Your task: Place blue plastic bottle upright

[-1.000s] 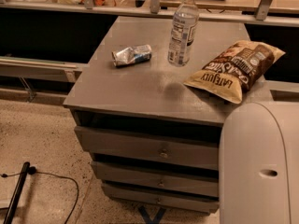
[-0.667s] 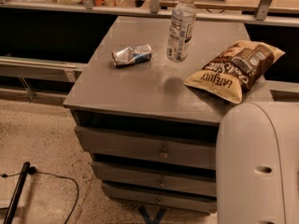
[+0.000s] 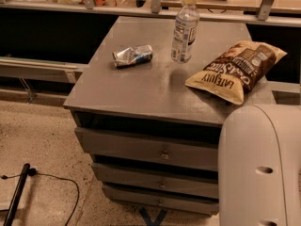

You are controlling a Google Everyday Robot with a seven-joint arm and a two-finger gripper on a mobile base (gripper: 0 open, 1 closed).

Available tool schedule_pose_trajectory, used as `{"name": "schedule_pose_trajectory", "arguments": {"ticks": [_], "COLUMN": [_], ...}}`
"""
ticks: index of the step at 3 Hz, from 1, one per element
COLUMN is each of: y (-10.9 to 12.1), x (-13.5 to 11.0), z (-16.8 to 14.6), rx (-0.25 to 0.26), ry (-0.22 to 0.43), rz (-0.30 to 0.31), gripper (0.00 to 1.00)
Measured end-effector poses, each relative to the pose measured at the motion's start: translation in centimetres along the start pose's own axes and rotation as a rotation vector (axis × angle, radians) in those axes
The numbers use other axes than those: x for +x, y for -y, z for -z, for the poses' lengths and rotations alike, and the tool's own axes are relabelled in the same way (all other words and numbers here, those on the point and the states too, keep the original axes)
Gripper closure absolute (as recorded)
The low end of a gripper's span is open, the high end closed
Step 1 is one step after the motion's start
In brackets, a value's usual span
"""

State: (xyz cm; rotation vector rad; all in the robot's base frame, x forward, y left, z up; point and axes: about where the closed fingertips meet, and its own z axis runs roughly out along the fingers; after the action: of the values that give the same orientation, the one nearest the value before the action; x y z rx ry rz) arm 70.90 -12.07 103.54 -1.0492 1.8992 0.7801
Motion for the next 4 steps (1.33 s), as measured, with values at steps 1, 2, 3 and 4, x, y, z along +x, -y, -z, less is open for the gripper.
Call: {"name": "schedule_pose_trajectory", "arguments": {"ticks": [1,2,3,4], "y": [0.5,1.3,1.7,1.2], "x": [0.6,0.6,0.9,1.7], "z": [-0.2,-0.4,-0.7,-1.2], "rx": [0.003,0.019,0.033,0.03], "ry": [-0.005,0.019,0.036,0.03], "rz": [-0.005,-0.002,-0.006,-0.008], "gripper": [1.0,1.0,1.0,1.0]}}
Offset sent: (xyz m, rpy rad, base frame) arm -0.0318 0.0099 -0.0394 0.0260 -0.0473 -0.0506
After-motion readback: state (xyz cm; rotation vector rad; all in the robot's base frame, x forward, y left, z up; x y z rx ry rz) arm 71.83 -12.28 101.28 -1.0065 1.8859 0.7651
